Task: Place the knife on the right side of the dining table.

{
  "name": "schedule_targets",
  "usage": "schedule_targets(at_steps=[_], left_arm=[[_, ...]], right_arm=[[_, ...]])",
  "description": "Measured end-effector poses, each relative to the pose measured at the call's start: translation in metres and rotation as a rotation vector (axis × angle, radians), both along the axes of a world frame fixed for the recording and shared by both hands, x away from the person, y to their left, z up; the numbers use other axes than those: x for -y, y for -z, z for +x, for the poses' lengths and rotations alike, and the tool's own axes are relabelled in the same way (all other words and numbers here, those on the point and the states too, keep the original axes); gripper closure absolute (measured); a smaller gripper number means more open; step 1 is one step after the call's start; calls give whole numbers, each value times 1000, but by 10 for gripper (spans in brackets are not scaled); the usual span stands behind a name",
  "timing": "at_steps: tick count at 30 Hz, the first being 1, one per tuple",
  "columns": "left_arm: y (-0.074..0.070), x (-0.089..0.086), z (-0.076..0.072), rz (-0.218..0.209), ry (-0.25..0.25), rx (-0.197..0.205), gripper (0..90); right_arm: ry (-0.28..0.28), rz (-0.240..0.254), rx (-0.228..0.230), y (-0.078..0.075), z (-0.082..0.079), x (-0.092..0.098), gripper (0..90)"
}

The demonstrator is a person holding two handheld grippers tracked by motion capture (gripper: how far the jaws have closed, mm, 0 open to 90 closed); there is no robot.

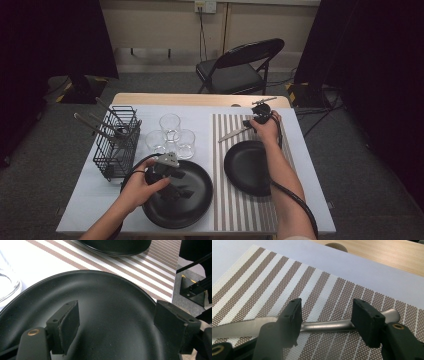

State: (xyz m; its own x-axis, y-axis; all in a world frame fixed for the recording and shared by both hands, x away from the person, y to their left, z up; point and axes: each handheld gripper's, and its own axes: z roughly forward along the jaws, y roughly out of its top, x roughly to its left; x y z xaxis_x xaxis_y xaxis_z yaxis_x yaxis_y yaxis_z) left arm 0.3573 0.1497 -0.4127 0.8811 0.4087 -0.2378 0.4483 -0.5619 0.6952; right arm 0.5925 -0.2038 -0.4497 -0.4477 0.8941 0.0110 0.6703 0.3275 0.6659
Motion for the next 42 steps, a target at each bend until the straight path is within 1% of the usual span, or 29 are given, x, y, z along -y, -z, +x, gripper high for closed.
schedule_targets(at_steps=[5, 6, 7, 9, 10, 13, 15, 18, 21, 23, 25, 27, 29, 30, 31, 33, 35, 37, 38, 39, 40, 42], left_arm=[[-1, -1, 1, 3, 3, -3, 205], [-2, -1, 1, 10, 8, -2, 205], [-2, -1, 1, 10, 8, -3, 205], [-2, -1, 1, 9, 10, -3, 205], [-2, 0, 0, 4, 9, -3, 205], [-2, 0, 0, -6, 7, -1, 205], [-3, -1, 0, -1, 9, -1, 205], [-2, -1, 0, -6, 5, 1, 205], [-3, -2, 1, -1, 1, 0, 205], [-2, -2, 1, -7, 0, 1, 205], [-2, -2, 1, -8, -1, 1, 205], [-4, -3, 1, 2, 4, 0, 205], [-4, -2, 1, -3, 3, 3, 205], [-4, -2, 1, 0, 2, 4, 205], [-4, -2, 1, 0, 3, 4, 205], [-4, -3, 0, -9, -1, 4, 205], [-4, -3, 0, -9, -1, 4, 205], [-4, -3, 0, -2, -4, 4, 205], [-3, -3, 0, -1, -6, 5, 205], [-2, -3, 0, -8, -9, 4, 205], [-2, -3, 1, -1, -4, 3, 205], [-2, -2, 0, -6, -7, 3, 205]], right_arm=[[5, 0, -3, 2, 6, -1, 420], [4, 1, -2, 3, 8, -1, 421], [1, 2, -4, 3, 9, -2, 425], [-8, -11, -3, 4, 11, -3, 426], [-6, -17, -9, 4, 12, -4, 426], [-8, -16, -20, 7, 15, -7, 429], [-17, -47, -31, 9, 17, -9, 435], [-27, -59, -35, 11, 19, -9, 439], [-20, -47, -43, 11, 20, -8, 436], [-17, -39, -47, 11, 20, -7, 442], [-20, -38, -49, 11, 20, -7, 445], [-13, -35, -61, 10, 20, -5, 453], [-15, -33, -68, 9, 19, -4, 462], [-14, -40, -75, 8, 19, -3, 470], [-15, -39, -73, 8, 18, -2, 468], [-9, -32, -87, 8, 17, 0, 468], [-7, -32, -87, 7, 15, 2, 469], [0, -13, -88, 7, 13, 4, 467], [1, -11, -86, 7, 12, 5, 466], [7, -5, -88, 8, 11, 5, 466], [6, -5, -82, 8, 10, 6, 466], [12, -3, -74, 8, 8, 7, 465]])
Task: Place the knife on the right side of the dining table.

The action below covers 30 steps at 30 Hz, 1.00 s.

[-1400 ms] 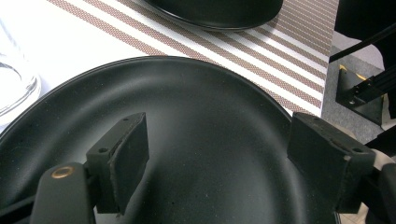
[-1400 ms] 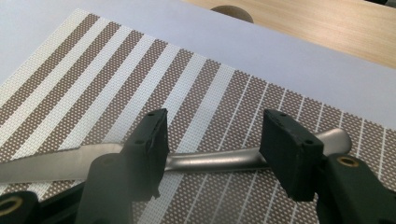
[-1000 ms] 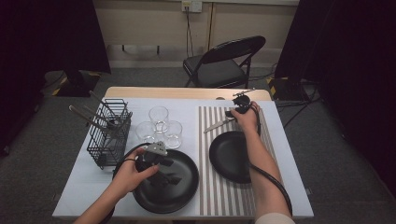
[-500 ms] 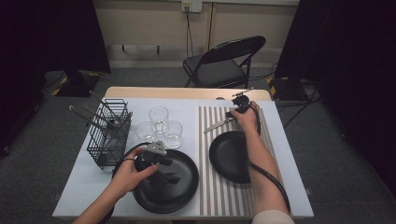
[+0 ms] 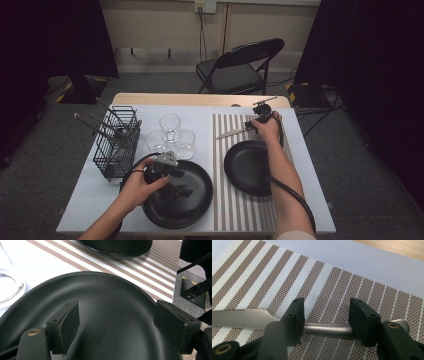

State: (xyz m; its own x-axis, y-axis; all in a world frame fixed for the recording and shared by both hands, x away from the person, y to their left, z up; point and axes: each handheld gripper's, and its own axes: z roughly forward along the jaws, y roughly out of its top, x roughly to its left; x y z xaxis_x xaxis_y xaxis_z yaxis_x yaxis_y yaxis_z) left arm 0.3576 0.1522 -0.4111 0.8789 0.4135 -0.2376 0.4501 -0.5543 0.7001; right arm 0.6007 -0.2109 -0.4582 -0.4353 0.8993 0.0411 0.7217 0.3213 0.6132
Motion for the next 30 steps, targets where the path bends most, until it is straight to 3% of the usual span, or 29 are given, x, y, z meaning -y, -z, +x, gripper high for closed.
schedule_targets(at_steps=[1, 11, 14, 15, 26, 27, 30], left_arm=[[-1, 0, 0, 18, 4, 1, 205], [0, 1, -2, 6, 4, 2, 205], [-1, 1, -2, 22, 9, 0, 205], [0, 2, -2, 7, 6, 3, 205], [1, 3, -2, 9, 1, 5, 207], [-1, 3, -2, 29, 7, 2, 207], [-1, 4, -3, 12, 5, 4, 207]], right_arm=[[3, 6, -9, 0, -1, 0, 465], [38, 15, -8, -2, -6, 8, 435], [40, 9, -7, -3, -5, 11, 436], [43, 11, -4, -2, -6, 11, 437], [72, 52, -4, -2, -14, 17, 423], [71, 55, -4, -2, -15, 17, 421], [71, 56, -7, -2, -17, 18, 415]])
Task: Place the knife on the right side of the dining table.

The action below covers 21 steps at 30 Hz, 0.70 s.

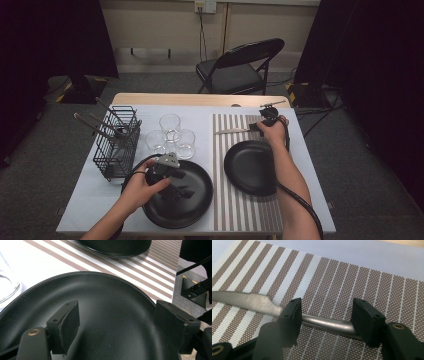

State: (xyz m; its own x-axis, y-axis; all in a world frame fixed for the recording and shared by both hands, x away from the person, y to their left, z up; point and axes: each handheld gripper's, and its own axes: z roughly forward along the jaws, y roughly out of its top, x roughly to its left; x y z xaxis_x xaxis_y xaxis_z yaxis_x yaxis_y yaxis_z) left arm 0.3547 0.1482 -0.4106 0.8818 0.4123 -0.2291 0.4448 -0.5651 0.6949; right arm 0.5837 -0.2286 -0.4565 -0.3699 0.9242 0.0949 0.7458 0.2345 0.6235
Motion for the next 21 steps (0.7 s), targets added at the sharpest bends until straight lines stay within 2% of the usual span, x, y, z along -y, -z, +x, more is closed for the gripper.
schedule_targets(at_steps=[13, 21], left_arm=[[-1, 1, -1, 4, 6, 5, 207], [0, 1, -1, 8, 2, 7, 207]], right_arm=[[-4, -15, 4, 0, -3, -2, 392], [1, -4, -1, 0, -4, -1, 383]])
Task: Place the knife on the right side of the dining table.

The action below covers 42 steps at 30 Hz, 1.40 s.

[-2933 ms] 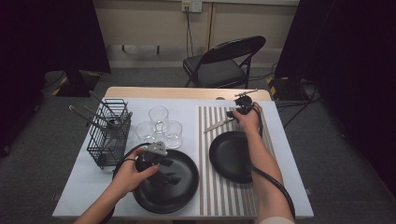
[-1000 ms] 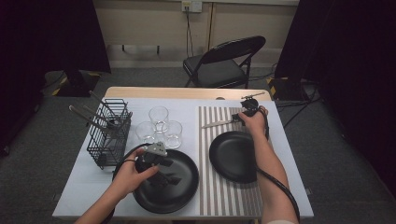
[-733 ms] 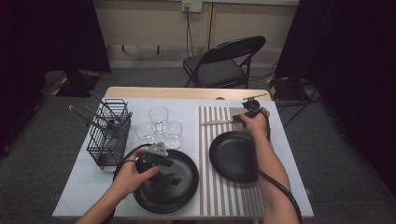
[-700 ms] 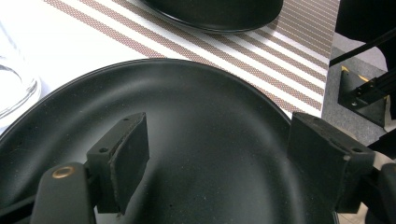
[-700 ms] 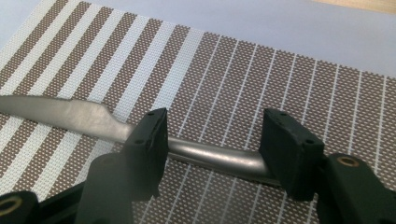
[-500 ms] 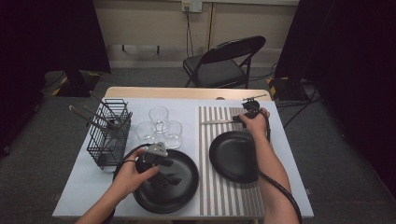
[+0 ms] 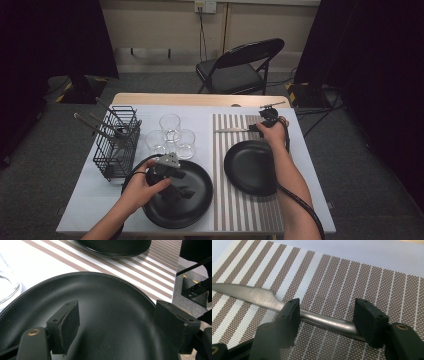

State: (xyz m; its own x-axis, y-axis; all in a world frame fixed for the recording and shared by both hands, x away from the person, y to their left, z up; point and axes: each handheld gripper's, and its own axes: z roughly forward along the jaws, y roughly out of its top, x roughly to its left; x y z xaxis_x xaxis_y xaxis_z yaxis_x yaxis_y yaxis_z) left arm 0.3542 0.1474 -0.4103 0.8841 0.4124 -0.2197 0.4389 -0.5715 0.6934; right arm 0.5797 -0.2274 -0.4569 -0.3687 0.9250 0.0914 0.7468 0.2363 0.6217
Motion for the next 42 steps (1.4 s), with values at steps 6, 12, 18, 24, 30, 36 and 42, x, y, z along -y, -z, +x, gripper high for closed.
schedule_targets(at_steps=[6, 12, 18, 24, 30, 36, 42], left_arm=[[0, 0, 0, 1, 1, 2, 207], [0, 0, 0, 1, 1, 1, 207], [0, -1, 0, -7, -6, 1, 207], [0, -2, 0, -6, -7, 6, 206], [-2, -3, 0, 12, -6, 6, 207], [-4, -3, -2, 2, -5, 15, 207], [-6, -4, -3, -3, -7, 27, 206]], right_arm=[[0, 6, 4, 0, -1, 1, 383], [-7, -10, 2, 1, -1, -2, 339], [-12, 1, 13, 1, -2, -3, 331], [-9, 0, 19, -2, -7, 1, 321], [-17, -1, 30, -10, -16, 6, 315], [-21, -1, 43, -20, -27, 9, 310], [-30, -7, 56, -29, -38, 11, 300]])
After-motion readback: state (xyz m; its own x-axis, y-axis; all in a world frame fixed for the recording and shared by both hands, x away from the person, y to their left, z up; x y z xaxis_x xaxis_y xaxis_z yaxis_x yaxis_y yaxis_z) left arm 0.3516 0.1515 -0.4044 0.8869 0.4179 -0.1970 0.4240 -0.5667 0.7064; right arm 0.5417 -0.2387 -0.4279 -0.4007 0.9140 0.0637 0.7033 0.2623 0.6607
